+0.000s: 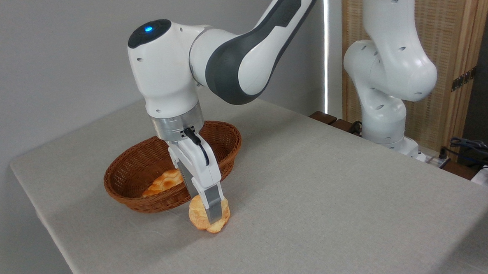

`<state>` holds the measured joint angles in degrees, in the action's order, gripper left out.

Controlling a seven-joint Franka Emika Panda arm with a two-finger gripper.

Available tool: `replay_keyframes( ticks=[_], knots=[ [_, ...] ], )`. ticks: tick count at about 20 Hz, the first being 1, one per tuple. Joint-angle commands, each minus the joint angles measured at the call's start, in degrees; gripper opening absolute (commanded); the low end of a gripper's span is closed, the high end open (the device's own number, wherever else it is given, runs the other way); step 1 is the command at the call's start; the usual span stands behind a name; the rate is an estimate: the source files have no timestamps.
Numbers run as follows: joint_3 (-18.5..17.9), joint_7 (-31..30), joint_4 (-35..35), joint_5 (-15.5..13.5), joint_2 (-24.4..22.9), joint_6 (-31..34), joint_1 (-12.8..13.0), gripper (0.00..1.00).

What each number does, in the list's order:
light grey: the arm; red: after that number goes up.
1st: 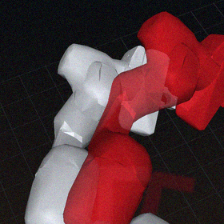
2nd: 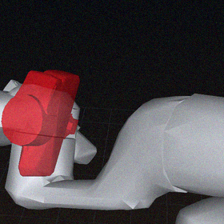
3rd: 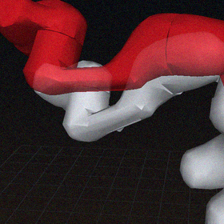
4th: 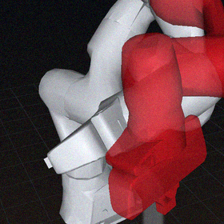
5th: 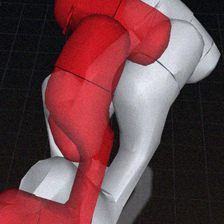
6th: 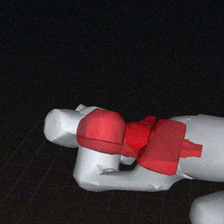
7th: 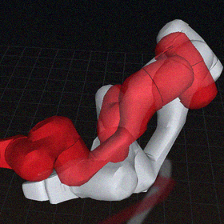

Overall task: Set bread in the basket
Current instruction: 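Close the gripper on the bread roll, then lift the bread roll and carry it over the basket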

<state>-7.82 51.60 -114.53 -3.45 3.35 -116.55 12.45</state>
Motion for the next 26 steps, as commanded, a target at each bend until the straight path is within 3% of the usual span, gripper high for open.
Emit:
replay_keyframes(
  ticks=[1,13,18,19,23,26],
  knots=[
    [-0.62,1.57,0.01,-1.38,0.08,-0.87,0.12,0.50],
    [-0.27,1.22,2.46,-1.65,-3.26,-0.69,0.38,0.52],
    [0.08,0.96,4.14,-7.18,-4.67,-0.69,0.82,0.55],
    [0.52,0.35,4.22,-7.88,-5.02,-0.69,1.08,0.60],
    [3.33,-6.84,4.23,-8.33,-5.37,-0.61,1.08,0.62],
    [5.26,-10.37,4.14,-9.21,-5.28,-0.61,1.17,0.73]
  ],
)
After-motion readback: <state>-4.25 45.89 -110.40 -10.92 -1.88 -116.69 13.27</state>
